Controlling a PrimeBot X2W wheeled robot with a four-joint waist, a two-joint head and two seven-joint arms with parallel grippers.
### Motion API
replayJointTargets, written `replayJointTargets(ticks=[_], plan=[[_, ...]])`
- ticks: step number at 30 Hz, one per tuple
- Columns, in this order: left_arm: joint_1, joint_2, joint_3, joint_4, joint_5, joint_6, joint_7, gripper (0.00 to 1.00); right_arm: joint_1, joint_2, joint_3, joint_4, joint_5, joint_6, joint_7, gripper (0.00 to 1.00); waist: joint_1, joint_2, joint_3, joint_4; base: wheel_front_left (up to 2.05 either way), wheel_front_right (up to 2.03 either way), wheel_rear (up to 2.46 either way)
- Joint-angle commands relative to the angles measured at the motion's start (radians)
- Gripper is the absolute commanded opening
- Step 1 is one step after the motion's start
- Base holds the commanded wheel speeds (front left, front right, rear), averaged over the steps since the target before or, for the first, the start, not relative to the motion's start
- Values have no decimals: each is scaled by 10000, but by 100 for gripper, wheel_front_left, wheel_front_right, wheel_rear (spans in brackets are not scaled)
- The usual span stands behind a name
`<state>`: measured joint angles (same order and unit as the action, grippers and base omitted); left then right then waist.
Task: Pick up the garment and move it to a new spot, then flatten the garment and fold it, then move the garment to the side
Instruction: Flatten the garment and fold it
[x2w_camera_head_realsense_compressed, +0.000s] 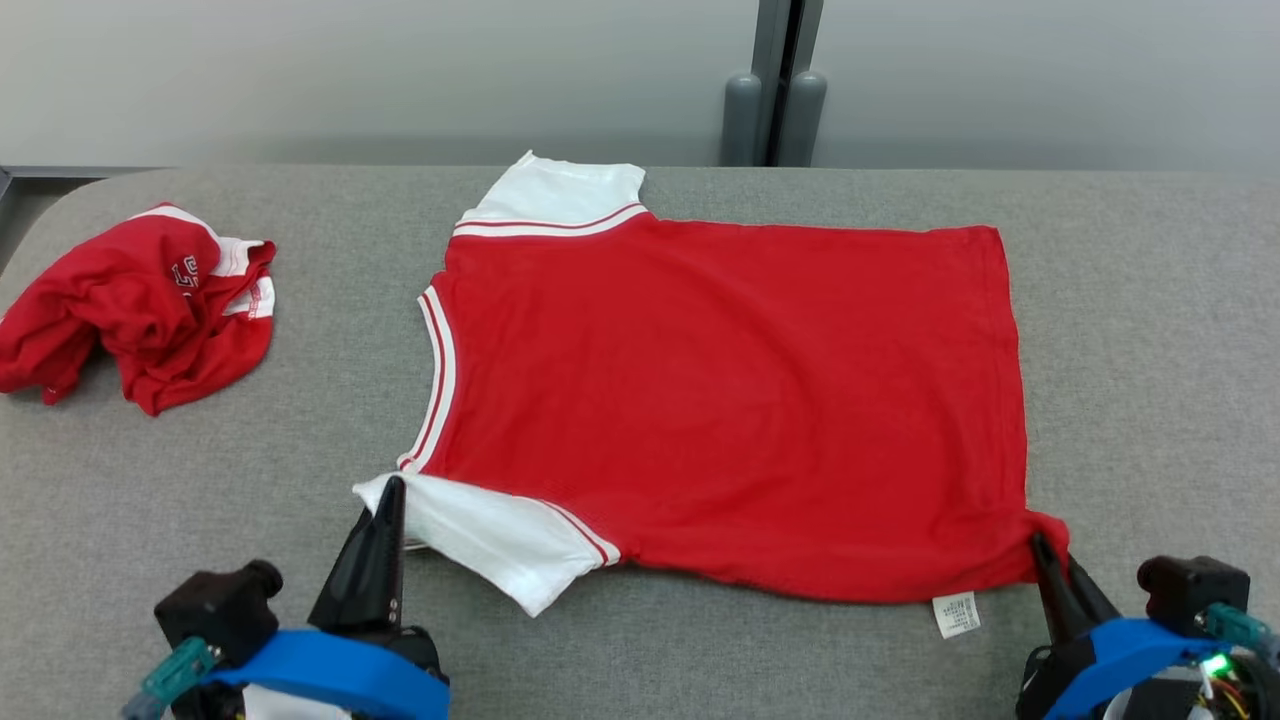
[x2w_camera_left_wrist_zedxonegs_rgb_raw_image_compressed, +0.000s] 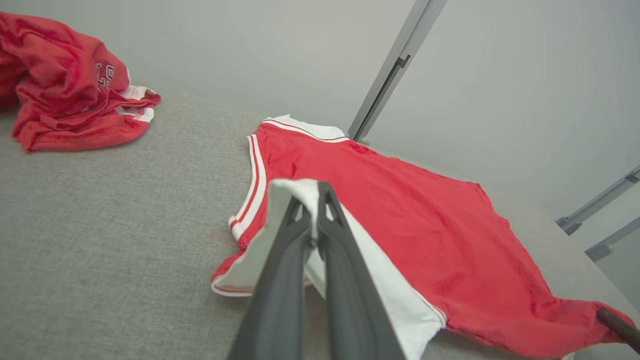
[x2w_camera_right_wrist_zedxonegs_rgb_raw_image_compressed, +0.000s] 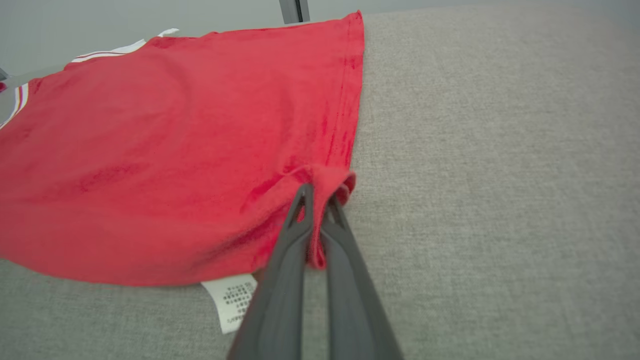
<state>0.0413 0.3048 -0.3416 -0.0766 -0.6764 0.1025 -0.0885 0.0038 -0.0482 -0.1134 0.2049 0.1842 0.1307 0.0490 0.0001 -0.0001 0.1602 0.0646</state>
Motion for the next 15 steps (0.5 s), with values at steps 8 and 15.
replayJointTargets(ticks=[8, 15], plan=[[-2333, -277, -114, 1653, -50, -491, 332, 0, -1479, -40, -274, 312, -69, 1, 1021, 0, -1, 1, 292, -17, 0, 0, 0], [-4175, -417, -225, 3785, 4, -856, 637, 0, -2894, -40, -455, 1101, -352, 1, 1588, 0, -1, 1, 505, -70, 0, 0, 0]])
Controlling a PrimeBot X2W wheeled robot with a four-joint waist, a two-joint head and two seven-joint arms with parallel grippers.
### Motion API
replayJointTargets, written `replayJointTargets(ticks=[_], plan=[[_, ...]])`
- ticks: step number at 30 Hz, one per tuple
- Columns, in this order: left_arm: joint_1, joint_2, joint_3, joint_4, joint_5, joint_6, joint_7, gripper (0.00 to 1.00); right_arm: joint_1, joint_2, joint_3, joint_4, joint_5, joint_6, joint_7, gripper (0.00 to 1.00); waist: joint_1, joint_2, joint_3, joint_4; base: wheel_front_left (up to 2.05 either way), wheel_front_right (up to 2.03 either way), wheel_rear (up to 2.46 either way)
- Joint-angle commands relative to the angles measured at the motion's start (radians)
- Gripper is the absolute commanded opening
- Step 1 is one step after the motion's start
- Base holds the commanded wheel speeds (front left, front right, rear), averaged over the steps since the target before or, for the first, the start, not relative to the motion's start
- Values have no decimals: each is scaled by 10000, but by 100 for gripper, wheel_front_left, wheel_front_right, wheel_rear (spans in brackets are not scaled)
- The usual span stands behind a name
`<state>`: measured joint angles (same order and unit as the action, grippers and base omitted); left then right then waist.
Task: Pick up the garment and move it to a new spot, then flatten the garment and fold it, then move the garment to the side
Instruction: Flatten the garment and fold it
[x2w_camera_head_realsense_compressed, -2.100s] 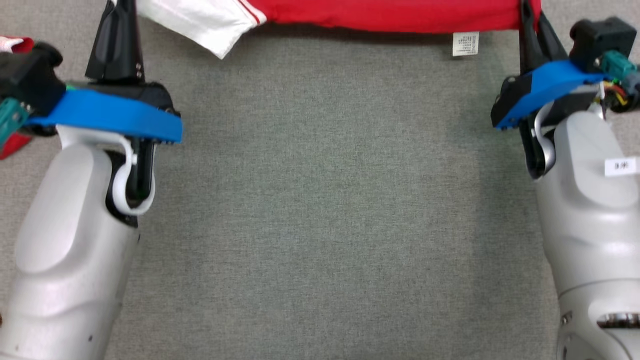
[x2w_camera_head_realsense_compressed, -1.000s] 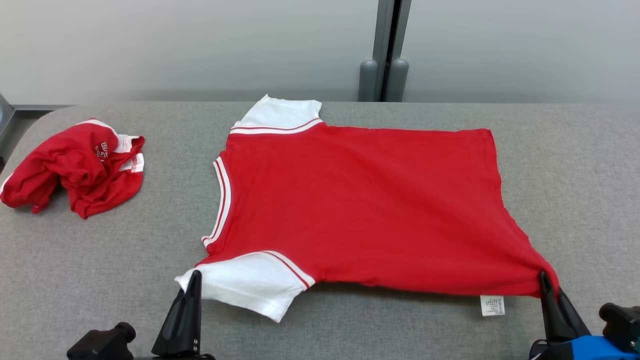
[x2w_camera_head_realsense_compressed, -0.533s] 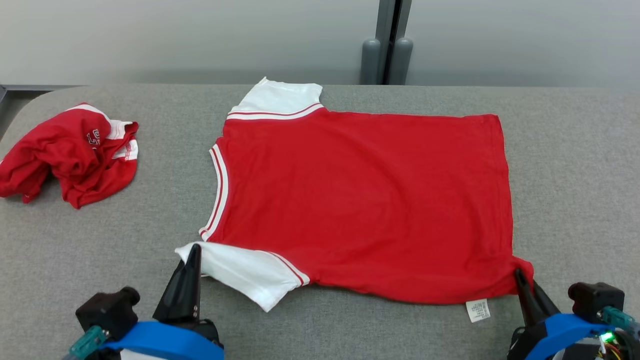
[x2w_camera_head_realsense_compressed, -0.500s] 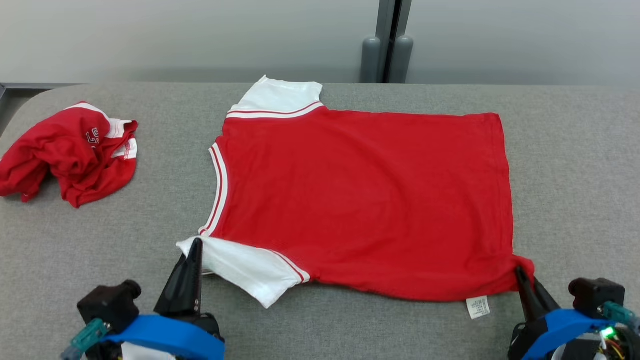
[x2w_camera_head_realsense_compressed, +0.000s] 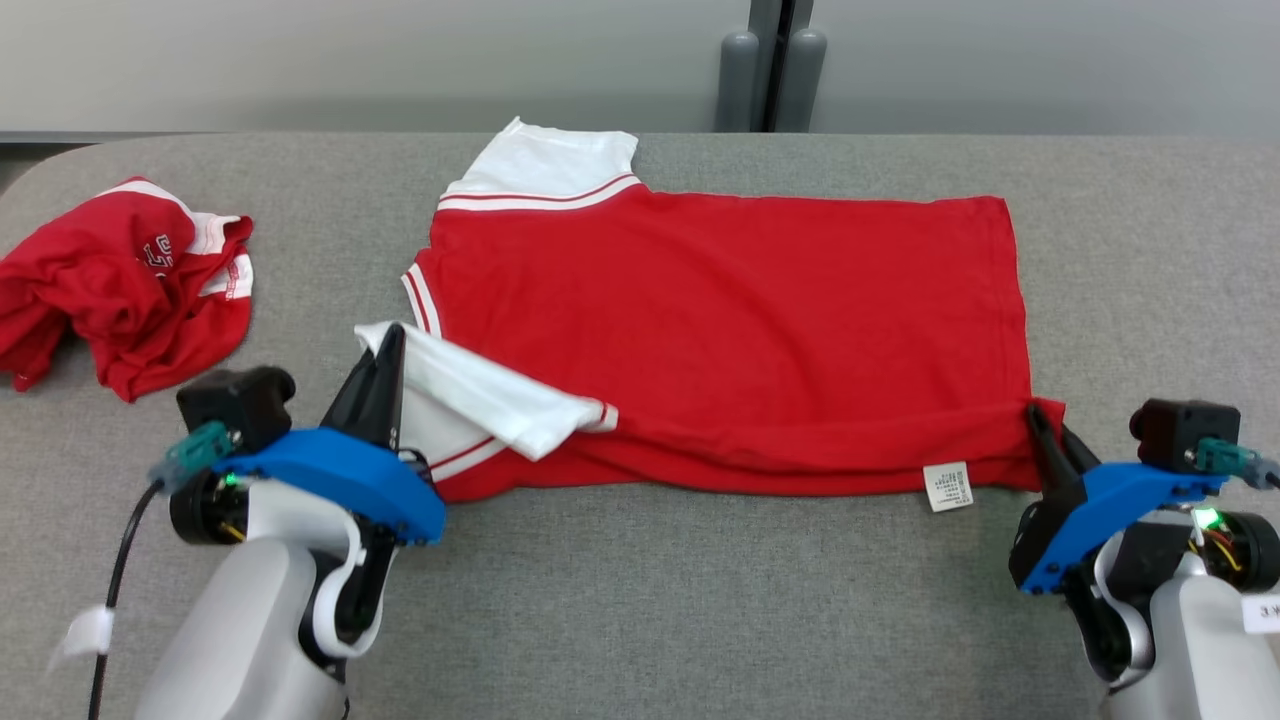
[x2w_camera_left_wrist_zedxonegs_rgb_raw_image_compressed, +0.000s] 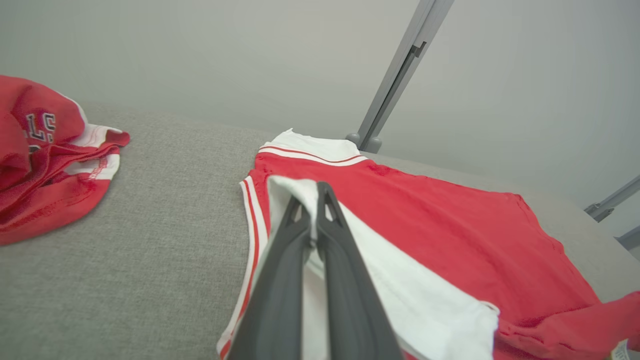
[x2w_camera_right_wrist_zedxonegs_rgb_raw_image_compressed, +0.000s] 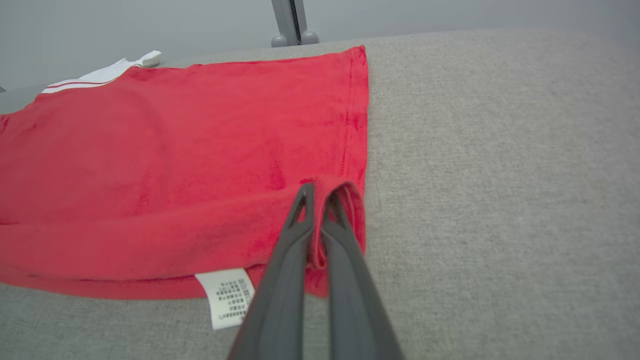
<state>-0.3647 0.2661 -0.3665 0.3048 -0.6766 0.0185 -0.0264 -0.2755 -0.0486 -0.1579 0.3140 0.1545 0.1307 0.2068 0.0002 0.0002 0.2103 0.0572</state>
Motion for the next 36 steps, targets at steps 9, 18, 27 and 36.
replayJointTargets(ticks=[9, 18, 27, 36], plan=[[-1722, -426, -137, 2339, 55, -432, -269, 0, -1506, -36, -230, 1580, -593, 1, 74, 0, -2, -2, 257, -115, 0, 0, 0], [-2507, -691, -183, 3858, 145, -627, -888, 100, -2336, -36, -81, 2606, -487, 1, -723, 100, -2, -2, 329, -275, 0, 0, 0], [-2346, -624, -230, 4183, 60, -824, -1277, 100, -2850, -36, -312, 3025, -526, 1, -1826, 100, -2, -2, 88, -219, 0, 0, 0], [-999, -65, -334, 3191, -226, -602, -182, 100, -1624, -38, -235, 1758, -1105, 1, -1871, 100, -2, -2, -530, 8, 0, 0, 0]])
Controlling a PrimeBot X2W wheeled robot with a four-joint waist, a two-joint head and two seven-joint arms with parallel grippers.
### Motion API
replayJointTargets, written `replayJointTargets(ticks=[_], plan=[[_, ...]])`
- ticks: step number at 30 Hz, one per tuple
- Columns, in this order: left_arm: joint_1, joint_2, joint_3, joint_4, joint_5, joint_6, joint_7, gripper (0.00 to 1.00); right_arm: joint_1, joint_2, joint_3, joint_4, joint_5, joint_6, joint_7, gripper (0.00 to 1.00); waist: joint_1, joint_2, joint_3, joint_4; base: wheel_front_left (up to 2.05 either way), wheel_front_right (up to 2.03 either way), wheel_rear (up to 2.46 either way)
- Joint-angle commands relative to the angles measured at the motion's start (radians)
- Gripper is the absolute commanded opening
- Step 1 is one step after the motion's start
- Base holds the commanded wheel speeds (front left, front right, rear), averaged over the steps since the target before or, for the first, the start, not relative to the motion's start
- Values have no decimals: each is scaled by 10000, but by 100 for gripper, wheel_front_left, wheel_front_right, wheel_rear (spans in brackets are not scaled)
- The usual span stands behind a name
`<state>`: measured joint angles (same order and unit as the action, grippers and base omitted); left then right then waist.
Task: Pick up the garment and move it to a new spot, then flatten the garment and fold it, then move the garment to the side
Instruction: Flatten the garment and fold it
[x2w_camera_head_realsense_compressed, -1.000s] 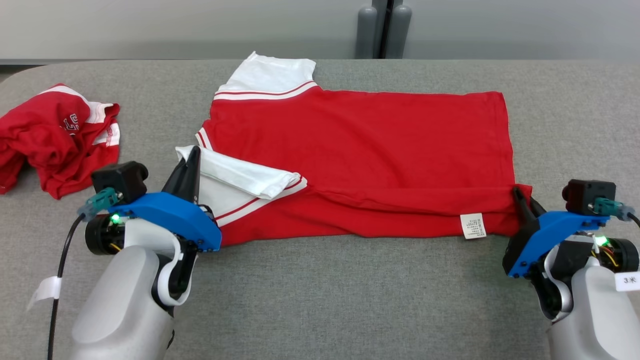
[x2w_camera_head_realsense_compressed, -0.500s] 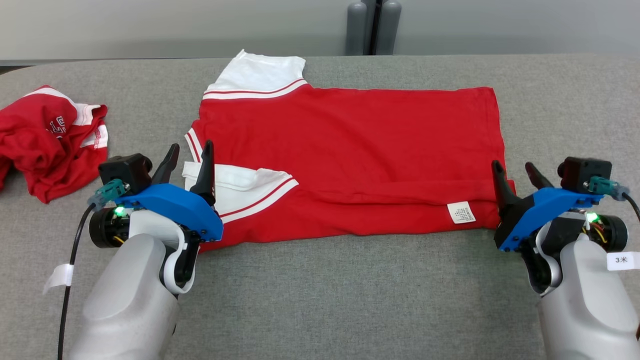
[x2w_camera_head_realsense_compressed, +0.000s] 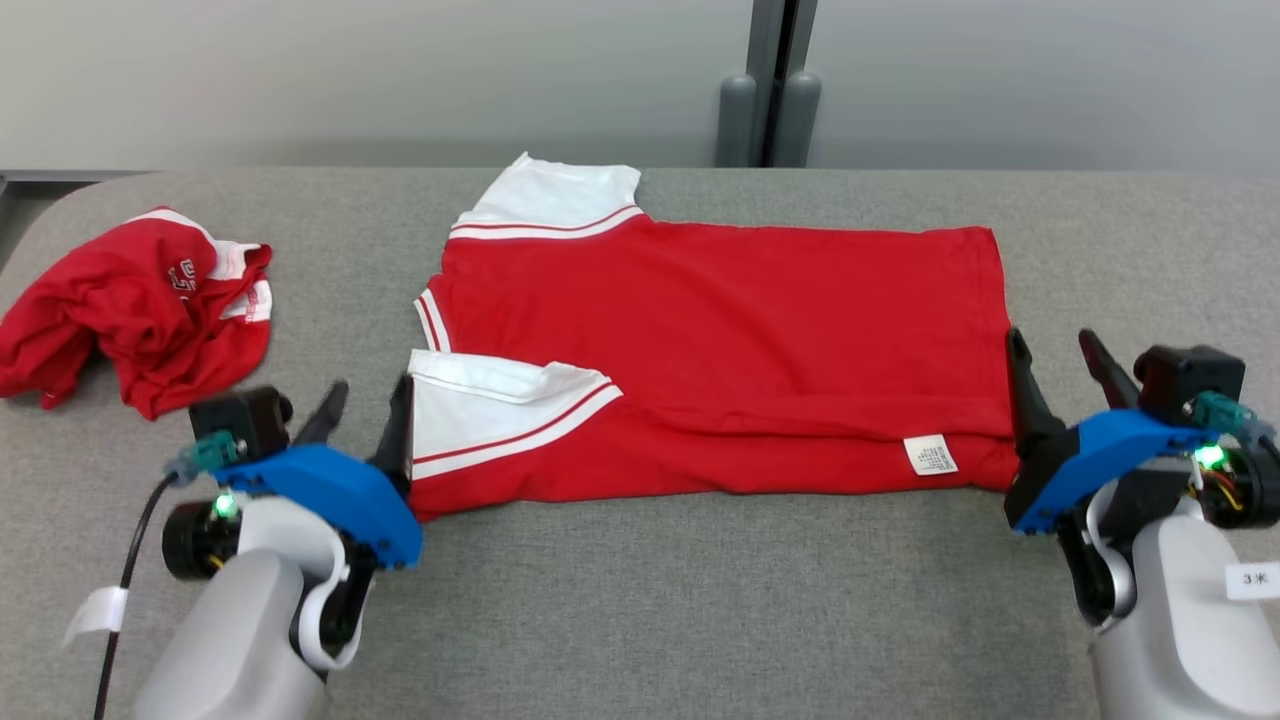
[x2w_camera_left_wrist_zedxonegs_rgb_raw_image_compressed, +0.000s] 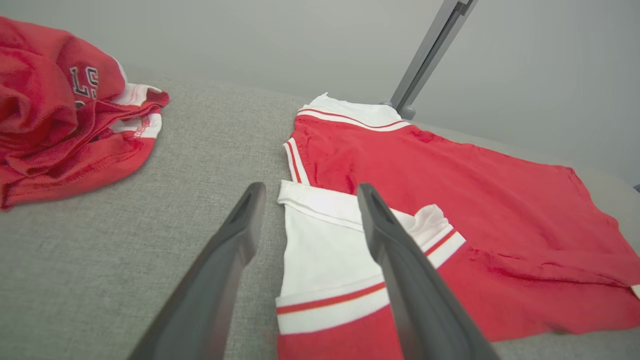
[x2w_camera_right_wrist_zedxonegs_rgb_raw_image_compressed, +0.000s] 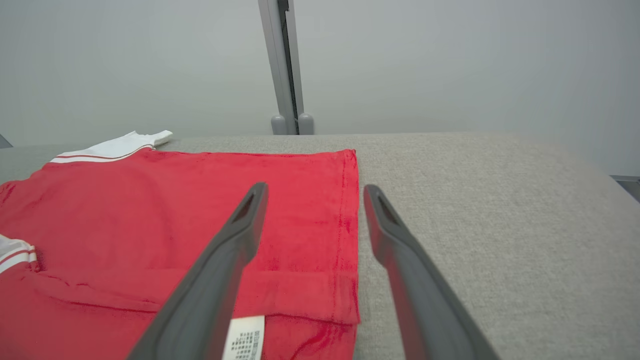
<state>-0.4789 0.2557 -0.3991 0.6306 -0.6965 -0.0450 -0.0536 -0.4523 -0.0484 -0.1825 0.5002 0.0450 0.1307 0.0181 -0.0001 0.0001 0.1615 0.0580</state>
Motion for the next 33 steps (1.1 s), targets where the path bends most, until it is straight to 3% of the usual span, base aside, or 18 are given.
replayJointTargets(ticks=[1, 6, 12, 17, 22, 23, 25, 26, 33], plan=[[347, 98, -35, -216, -114, 74, 351, 100, 370, -38, 17, -309, -59, 1, 95, 100, 1, -1, -102, 25, 0, 0, 0], [1282, 254, -20, -884, -639, 456, 1613, 100, 1477, -38, 107, -1427, 16, 1, 547, 100, 1, -1, -233, 48, 0, 0, 0], [1820, 287, 314, -1320, -1226, 910, 2296, 100, 2161, -38, 285, -2519, 150, 1, 1144, 100, 1, -1, 80, -265, 0, 0, 0], [1804, 338, 430, -1200, -1372, 1273, 2676, 100, 2344, -36, 337, -2905, 37, 1, 1593, 100, 1, -1, 385, -525, 0, 0, 0], [1811, 233, 347, -1193, -1531, 1319, 3025, 100, 2390, -36, 450, -2717, 64, 1, 2029, 100, 1, -1, 533, -588, 0, 0, 0], [1803, 231, 340, -1244, -1548, 1320, 3047, 61, 2368, -38, 479, -2628, 88, 1, 2125, 100, 1, -1, 558, -582, 0, 0, 0], [1789, 245, 308, -1388, -1507, 1288, 2979, 12, 2265, -38, 520, -2372, 107, 1, 2238, 100, 1, -1, 603, -543, 0, 0, 0], [1781, 257, 306, -1473, -1473, 1266, 2920, 0, 2178, -38, 506, -2196, 198, 1, 2282, 100, 1, -1, 626, -506, 0, 0, 0], [1566, 201, 224, -2227, -1350, 1245, 2630, 0, 1162, -36, 249, -287, 289, 1, 2103, 100, 1, -1, 769, -144, 0, 0, 0]])
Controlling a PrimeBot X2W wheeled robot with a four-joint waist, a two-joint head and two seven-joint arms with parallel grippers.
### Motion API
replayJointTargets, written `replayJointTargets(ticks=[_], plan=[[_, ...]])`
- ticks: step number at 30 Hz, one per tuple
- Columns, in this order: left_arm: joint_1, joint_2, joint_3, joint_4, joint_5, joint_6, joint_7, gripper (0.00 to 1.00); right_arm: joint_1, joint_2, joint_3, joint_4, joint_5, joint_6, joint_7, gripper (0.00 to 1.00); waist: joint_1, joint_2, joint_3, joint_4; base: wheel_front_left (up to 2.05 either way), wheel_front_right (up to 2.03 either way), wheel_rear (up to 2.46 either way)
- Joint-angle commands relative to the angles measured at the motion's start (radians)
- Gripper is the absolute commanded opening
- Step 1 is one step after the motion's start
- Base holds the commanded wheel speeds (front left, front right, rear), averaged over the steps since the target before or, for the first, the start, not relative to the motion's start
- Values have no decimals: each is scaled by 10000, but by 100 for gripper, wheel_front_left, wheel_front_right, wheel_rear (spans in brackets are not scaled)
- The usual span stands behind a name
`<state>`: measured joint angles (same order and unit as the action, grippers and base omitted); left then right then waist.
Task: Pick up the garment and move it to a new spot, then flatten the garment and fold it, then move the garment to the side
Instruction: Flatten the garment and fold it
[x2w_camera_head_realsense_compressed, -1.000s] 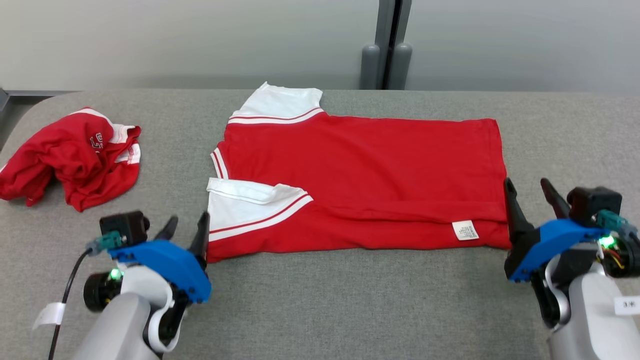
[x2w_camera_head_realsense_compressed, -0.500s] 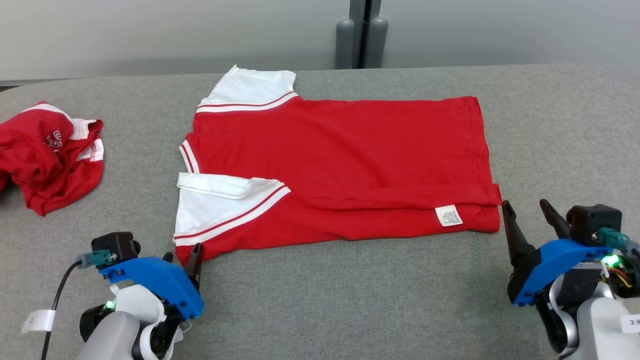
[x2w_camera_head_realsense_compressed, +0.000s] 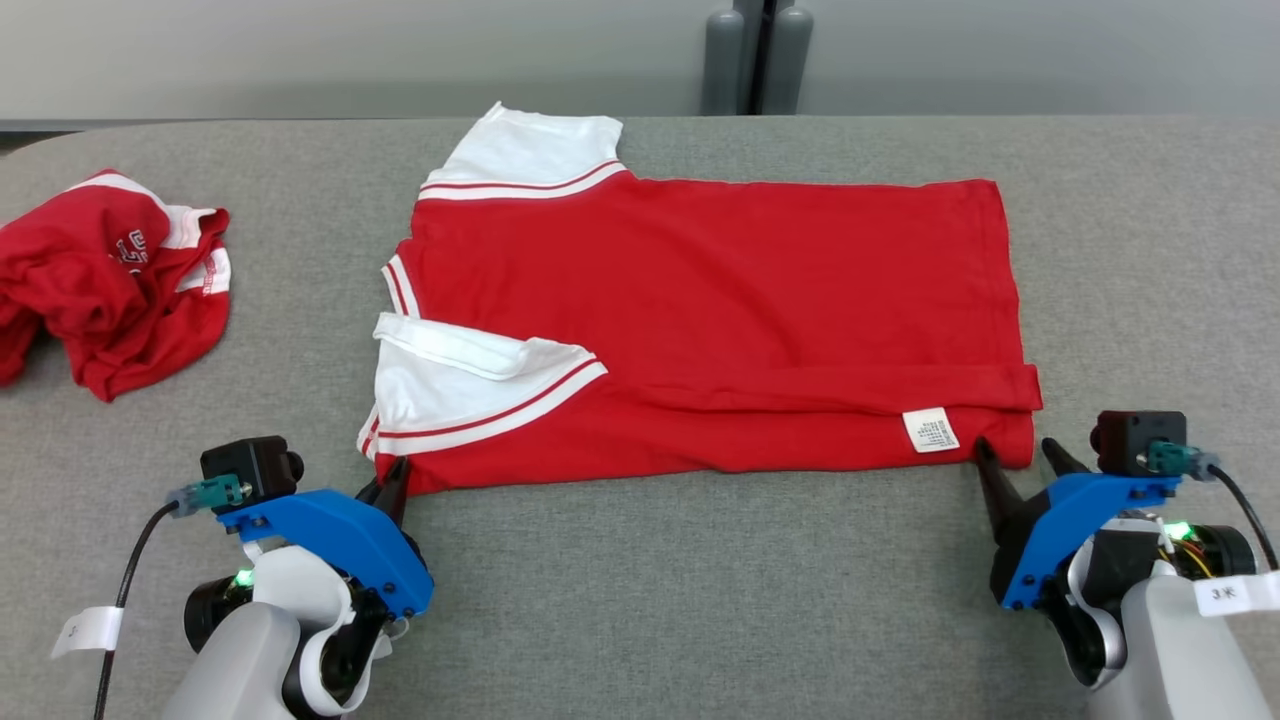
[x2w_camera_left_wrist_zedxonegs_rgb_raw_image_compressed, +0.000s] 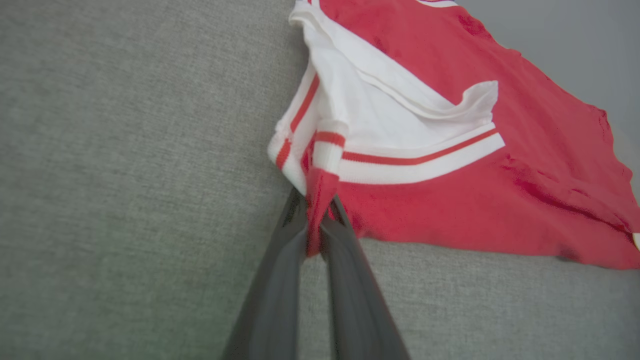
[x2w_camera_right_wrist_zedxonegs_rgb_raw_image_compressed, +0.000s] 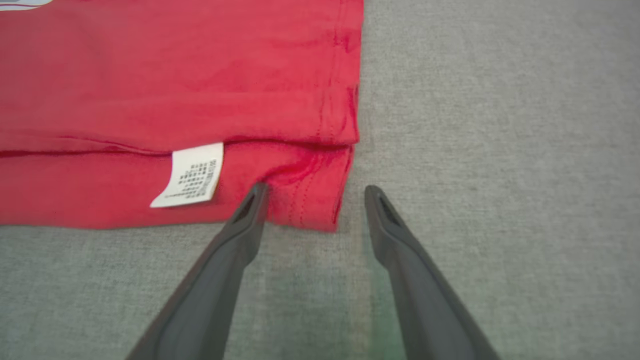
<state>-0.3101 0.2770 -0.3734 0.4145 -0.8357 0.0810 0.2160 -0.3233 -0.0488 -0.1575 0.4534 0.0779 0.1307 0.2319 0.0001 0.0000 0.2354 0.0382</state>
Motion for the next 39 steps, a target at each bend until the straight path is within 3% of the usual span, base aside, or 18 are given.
replayJointTargets(ticks=[1, 3, 4, 6, 7, 13, 20, 25, 31, 38, 39], plan=[[-123, -12, -33, -66, 42, -15, -66, 0, -127, -33, 0, 181, -40, 1, -35, 100, -1, 0, 30, 54, 0, 0, 0], [-156, -36, -55, -184, 70, -10, -109, 0, -414, -36, -14, 710, -82, 1, -33, 78, -1, 0, 48, 115, 0, 0, 0], [-161, -49, -68, -218, 77, 0, -134, 0, -530, -36, 0, 958, -132, 1, 6, 53, -1, 0, 50, 139, 0, 0, 0], [-154, -59, -92, -305, 100, 16, -169, 0, -714, -28, -8, 1364, -219, 1, -13, 25, -1, 0, 38, 178, 0, 0, 0], [-147, -47, -92, -366, 109, 0, -194, 0, -816, -30, -2, 1476, -158, 1, -52, 0, -1, 0, 28, 186, 0, 0, 0], [-164, 152, 23, -847, 164, 45, -373, 0, -1381, -39, -55, 1422, -181, 1, -278, 0, -1, 0, -144, 80, 0, 0, 0], [-4, 524, 205, -1969, 230, 214, -361, 0, -1320, -37, -208, 351, 346, 0, 529, 0, -1, 0, -367, -54, 0, 0, 0], [950, 847, 32, -3131, 161, 395, 19, 0, -296, -37, -77, -902, 754, 1, 1345, 0, -1, 0, -453, -87, 0, 0, 0], [2495, 1160, 88, -4396, -18, 910, 246, 0, 1556, -40, -329, -2634, 1139, 0, 1985, 0, -1, 0, -444, -42, 0, 0, 0], [3301, 1064, 66, -4743, -255, 1202, 260, 0, 3058, -39, -512, -3916, 1543, 0, 2281, 0, -1, 0, -387, -53, 0, 0, 0], [3317, 1054, 74, -4695, -244, 1195, 213, 0, 3135, -39, -535, -3998, 1587, 0, 2216, 4, -1, 0, -376, -82, 0, 0, 0]])
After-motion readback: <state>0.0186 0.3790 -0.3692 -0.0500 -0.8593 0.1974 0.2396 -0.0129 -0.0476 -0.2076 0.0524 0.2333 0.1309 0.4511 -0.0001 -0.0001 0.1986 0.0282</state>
